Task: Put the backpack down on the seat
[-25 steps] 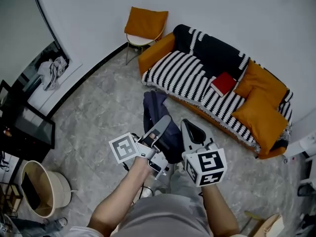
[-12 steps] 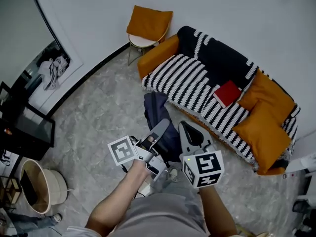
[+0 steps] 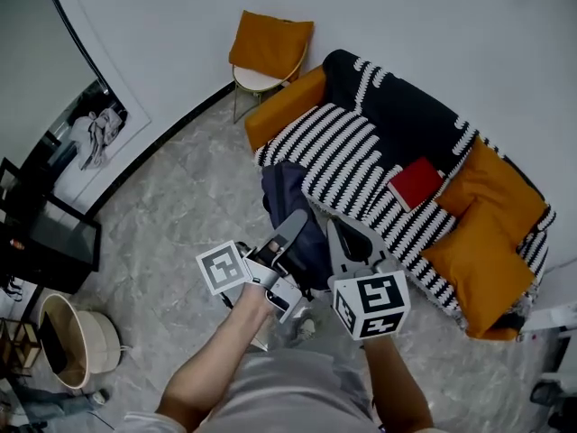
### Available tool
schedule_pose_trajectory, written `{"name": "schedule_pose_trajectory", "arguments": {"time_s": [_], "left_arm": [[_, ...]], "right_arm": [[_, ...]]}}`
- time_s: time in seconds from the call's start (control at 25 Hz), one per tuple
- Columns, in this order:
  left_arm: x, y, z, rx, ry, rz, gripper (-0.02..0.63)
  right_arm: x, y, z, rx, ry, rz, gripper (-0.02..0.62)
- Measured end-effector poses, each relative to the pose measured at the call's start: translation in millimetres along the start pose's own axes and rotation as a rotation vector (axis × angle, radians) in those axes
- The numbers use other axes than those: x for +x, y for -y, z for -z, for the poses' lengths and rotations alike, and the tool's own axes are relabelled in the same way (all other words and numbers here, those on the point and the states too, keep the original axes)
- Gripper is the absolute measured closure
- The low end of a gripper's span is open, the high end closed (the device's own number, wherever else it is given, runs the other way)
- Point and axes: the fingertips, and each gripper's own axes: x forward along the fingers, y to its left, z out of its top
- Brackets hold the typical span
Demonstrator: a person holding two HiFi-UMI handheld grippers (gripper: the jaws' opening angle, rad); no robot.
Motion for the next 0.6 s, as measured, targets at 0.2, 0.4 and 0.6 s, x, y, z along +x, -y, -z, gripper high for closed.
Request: {"name": "schedule_pose_trajectory", "arguments": {"time_s": [0.2, 0.4, 0.6], "left_arm": [[23.6, -10.6, -7.3, 0.005, 0.011, -0.007, 0.581], [39.5, -22.1, -15.3, 0.010, 0.013, -0.020, 0.581], [54.0, -35.0, -33.7, -0.003, 0.013, -0.015, 0.581]], "right_arm": [[12.4, 25.5, -1.6, 0.007, 0.006, -0.002, 0.594], [28.8, 36.0, 1.0, 0.020, 0.001, -0.014, 0.594], [51.9, 39.4, 2.8, 0.009, -0.010, -0.010, 0.594]]}}
